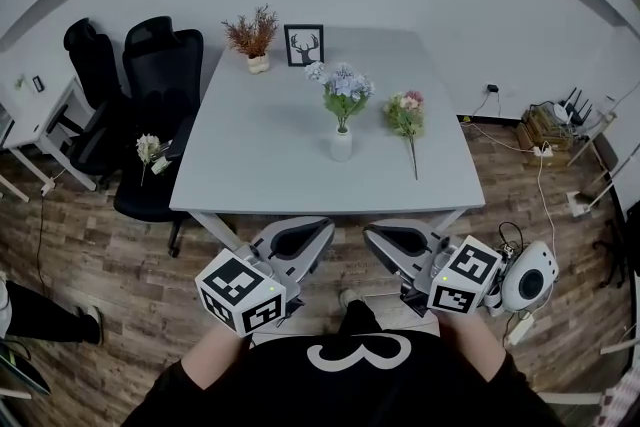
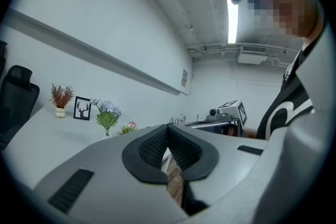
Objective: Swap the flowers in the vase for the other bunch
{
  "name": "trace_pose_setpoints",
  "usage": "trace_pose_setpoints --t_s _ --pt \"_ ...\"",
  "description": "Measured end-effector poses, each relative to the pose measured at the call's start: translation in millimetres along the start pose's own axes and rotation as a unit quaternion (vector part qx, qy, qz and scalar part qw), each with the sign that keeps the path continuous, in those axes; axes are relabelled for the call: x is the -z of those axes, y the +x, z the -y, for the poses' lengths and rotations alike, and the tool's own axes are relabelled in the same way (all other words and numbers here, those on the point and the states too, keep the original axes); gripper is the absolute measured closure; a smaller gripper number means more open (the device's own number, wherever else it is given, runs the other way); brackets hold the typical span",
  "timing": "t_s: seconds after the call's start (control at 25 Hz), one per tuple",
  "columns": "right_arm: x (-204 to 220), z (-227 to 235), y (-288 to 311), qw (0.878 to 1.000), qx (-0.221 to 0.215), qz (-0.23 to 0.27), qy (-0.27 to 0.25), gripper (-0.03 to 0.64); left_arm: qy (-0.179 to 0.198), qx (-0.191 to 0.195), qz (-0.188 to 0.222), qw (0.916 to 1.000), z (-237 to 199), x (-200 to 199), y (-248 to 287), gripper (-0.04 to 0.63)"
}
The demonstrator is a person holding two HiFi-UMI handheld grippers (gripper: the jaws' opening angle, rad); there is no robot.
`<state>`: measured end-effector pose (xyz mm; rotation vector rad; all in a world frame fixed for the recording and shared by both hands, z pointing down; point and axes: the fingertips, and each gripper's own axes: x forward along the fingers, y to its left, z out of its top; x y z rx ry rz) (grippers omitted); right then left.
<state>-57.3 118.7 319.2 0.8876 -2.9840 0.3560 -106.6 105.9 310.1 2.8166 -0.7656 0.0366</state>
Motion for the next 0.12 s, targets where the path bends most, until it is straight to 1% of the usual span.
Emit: trace_pose_setpoints --t_s 0.12 --pt "1.4 0.3 2.8 1.000 -0.002 -0.002 0.000 0.611 -0.011 0.001 0.006 0.9999 -3.5 -0.5 -2.3 0.584"
